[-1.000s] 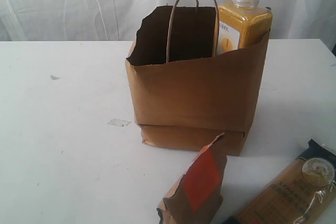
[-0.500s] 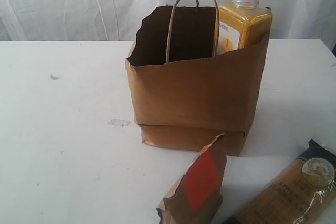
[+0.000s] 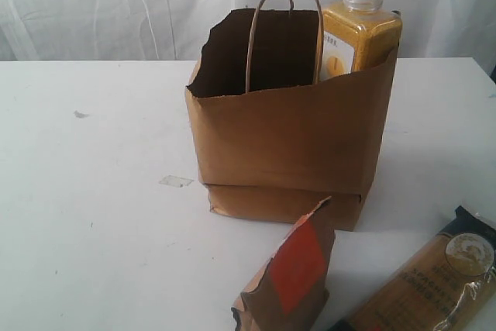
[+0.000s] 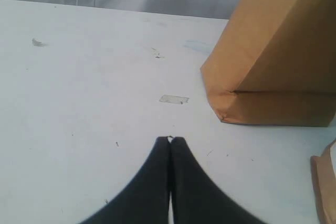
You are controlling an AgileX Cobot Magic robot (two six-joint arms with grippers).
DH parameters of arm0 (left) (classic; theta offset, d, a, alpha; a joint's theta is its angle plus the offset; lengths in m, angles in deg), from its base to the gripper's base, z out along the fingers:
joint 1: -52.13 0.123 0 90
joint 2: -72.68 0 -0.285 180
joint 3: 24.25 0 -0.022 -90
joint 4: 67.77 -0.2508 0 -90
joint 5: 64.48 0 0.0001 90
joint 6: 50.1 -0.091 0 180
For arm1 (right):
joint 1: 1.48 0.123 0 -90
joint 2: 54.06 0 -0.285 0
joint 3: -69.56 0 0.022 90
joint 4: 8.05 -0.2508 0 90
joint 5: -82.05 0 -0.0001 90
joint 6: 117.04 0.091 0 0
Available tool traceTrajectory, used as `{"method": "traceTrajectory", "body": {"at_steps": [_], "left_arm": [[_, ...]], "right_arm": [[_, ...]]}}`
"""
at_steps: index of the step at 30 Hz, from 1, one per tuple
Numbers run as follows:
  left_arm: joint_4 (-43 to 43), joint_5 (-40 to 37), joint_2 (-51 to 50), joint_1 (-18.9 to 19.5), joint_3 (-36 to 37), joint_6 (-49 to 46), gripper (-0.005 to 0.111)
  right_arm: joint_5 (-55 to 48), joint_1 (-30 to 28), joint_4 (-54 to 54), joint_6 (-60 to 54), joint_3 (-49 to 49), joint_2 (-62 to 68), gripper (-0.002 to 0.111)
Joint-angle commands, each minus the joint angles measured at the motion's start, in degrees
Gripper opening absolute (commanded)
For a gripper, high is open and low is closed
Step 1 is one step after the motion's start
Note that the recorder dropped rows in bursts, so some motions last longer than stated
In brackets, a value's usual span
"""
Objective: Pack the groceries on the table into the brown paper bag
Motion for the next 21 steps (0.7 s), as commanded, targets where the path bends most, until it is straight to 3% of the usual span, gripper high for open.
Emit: {"method": "traceTrajectory", "body": {"at_steps": [1, 21], "left_arm": [[0.37, -0.21, 0.23, 0.17, 0.17, 0.0, 0.0], [0.37, -0.21, 0.23, 0.17, 0.17, 0.0, 0.0]], "right_arm": [[0.3, -0.36, -1.75, -2.52, 0.28, -0.33, 0.0], [0.3, -0.36, -5.58, -2.43, 0.28, -0.33, 0.0]]}}
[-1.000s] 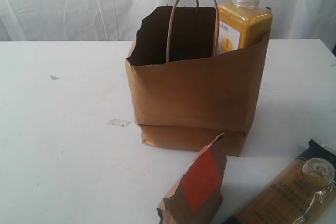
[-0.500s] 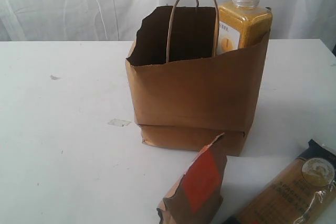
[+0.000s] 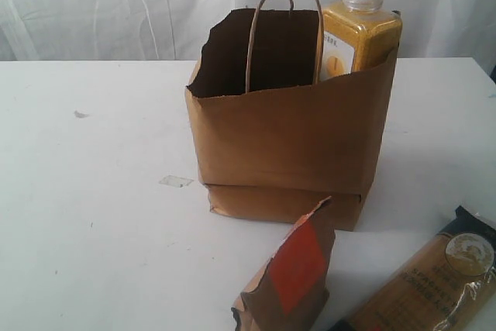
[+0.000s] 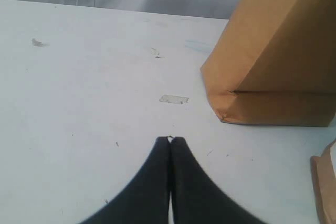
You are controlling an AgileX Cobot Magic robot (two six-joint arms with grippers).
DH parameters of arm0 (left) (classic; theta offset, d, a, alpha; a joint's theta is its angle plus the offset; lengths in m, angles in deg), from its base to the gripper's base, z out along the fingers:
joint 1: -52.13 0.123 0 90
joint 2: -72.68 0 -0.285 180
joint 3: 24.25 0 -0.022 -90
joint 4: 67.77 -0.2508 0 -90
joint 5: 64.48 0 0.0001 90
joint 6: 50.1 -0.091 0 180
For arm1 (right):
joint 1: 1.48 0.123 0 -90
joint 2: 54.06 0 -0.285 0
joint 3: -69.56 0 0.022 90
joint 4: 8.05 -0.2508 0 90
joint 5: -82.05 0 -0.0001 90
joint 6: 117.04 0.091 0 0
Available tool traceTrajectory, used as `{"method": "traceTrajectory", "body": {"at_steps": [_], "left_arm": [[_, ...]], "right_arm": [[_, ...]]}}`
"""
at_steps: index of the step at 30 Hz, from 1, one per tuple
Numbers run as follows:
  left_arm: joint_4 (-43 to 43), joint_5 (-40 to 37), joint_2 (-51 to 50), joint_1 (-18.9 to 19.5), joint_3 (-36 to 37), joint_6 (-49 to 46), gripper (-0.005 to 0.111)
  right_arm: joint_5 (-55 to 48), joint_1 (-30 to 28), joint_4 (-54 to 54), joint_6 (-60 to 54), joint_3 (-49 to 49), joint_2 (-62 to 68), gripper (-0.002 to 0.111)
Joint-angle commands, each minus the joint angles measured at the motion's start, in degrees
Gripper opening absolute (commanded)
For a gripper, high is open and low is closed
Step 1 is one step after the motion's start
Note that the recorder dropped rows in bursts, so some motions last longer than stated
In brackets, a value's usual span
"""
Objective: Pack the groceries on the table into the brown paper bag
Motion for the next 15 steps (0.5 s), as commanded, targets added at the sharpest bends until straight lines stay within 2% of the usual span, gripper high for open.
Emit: {"method": "traceTrajectory", "body": {"at_steps": [1, 15], "left_arm": [[0.37, -0.21, 0.23, 0.17, 0.17, 0.0, 0.0], [0.78, 0.02, 0.23, 0.17, 0.17, 0.55, 0.0]], "right_arm": [[0.3, -0.36, -0.19, -0.62, 0.28, -0.33, 0.0], [0.3, -0.36, -0.19, -0.62, 0.28, -0.33, 0.0]]}}
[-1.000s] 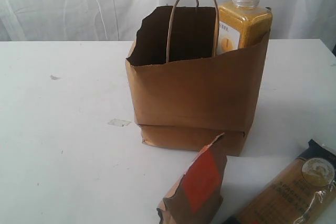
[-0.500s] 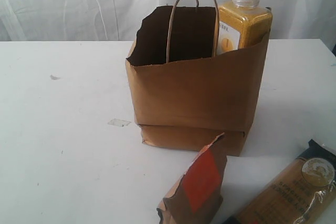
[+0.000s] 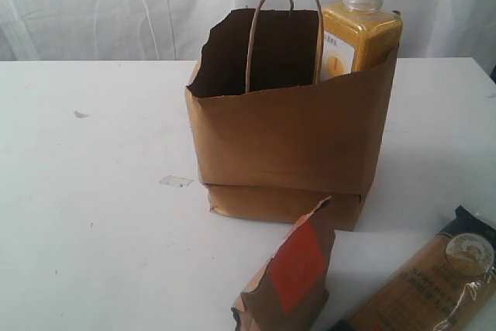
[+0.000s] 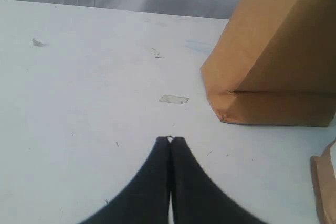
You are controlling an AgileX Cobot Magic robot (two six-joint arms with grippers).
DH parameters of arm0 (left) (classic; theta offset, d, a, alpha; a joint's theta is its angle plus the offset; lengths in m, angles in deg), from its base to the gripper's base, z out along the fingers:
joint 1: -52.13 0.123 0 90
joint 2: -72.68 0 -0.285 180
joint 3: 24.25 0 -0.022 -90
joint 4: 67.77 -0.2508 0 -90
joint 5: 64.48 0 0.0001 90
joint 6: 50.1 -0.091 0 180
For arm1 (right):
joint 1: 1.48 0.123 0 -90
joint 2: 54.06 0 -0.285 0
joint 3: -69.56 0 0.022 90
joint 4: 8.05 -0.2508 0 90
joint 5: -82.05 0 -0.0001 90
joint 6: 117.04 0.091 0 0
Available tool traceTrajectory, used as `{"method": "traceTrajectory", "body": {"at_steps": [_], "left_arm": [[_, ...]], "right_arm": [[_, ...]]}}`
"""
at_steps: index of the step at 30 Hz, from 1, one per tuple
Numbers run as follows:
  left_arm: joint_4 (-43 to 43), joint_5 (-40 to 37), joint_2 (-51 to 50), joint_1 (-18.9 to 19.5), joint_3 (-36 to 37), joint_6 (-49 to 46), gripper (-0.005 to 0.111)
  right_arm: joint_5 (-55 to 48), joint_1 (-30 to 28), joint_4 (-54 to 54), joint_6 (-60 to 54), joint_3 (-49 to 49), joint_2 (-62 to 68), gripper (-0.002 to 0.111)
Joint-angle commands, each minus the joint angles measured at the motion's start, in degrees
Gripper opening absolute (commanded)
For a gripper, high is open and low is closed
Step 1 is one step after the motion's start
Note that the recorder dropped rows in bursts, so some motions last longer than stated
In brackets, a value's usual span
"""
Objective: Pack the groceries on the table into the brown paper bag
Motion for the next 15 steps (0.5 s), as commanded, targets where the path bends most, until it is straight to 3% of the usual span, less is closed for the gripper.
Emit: {"method": "traceTrajectory", "body": {"at_steps": [1, 5, 10, 13, 15], "left_arm": [[0.9, -0.2, 0.23, 0.17, 0.17, 1.49, 0.0], [1.03, 0.93, 0.23, 0.17, 0.17, 9.44, 0.0], [1.03, -1.66, 0.23, 0.17, 0.17, 10.84, 0.0], [13.34, -2.22, 0.23, 0.06, 0.17, 18.15, 0.0], [21.21, -5.6, 0.23, 0.06, -2.46, 14.33, 0.0]], "right_arm": [[0.3, -0.36, -0.11, -0.62, 0.28, -0.33, 0.0], [0.3, -0.36, -0.11, 0.29, 0.28, -0.33, 0.0], [0.3, -0.36, -0.11, 0.29, 0.28, -0.33, 0.0], [0.3, -0.36, -0.11, 0.29, 0.28, -0.33, 0.0], [0.3, -0.36, -0.11, 0.29, 0.28, -0.33, 0.0]]}}
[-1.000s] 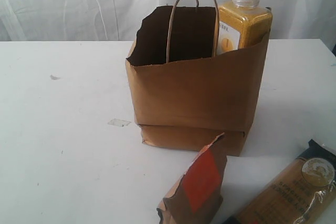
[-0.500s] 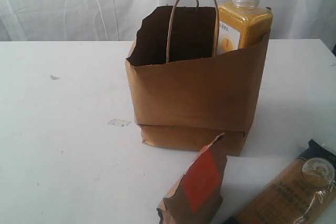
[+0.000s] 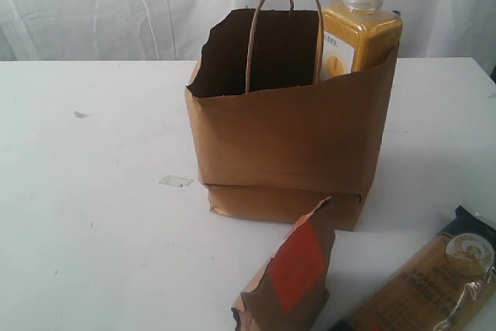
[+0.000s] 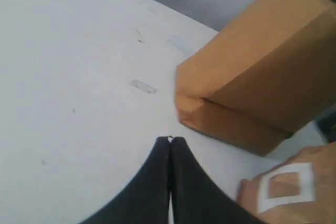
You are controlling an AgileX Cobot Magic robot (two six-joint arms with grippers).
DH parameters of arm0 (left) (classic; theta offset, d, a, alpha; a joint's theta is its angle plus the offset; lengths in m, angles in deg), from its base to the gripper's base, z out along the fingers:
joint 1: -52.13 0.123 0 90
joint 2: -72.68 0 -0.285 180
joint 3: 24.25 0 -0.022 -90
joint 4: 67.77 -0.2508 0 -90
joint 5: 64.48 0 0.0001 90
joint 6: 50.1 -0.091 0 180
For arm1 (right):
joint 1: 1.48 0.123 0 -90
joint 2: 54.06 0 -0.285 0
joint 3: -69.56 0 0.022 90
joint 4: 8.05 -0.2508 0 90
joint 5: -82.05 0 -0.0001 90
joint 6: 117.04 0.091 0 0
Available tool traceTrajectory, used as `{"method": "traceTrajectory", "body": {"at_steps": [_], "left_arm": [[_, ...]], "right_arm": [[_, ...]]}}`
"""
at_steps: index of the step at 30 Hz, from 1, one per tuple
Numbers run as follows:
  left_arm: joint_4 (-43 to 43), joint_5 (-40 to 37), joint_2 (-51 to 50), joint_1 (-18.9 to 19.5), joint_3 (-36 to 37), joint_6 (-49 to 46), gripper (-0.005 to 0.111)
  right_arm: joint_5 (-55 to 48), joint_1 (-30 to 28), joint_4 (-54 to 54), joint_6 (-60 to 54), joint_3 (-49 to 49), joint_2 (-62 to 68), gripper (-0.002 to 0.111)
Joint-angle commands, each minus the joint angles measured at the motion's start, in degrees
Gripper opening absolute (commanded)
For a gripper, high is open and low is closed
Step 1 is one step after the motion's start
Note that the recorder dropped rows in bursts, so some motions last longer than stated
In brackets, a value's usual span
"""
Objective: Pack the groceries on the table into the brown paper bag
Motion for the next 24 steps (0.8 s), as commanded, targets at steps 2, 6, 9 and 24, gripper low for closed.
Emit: {"method": "traceTrajectory", "body": {"at_steps": [2, 6, 9, 24], "left_arm": [[17.74, -8.94, 0.23, 0.06, -7.93, -7.42, 0.0], [19.73, -25.2, -1.29, 0.06, -19.91, -19.8, 0.0], [14.53, -35.45, -6.91, 0.06, -27.03, -19.8, 0.0], [20.71, -37.21, -41.37, 0.06, -34.52, -45.49, 0.016]], "right_arm": [[0.3, -0.36, -0.11, 0.12, 0.28, -0.33, 0.0], [0.3, -0.36, -0.11, 0.12, 0.28, -0.33, 0.0], [0.3, -0.36, -0.11, 0.12, 0.28, -0.33, 0.0], [0.3, -0.36, -0.11, 0.12, 0.28, -0.33, 0.0]]}}
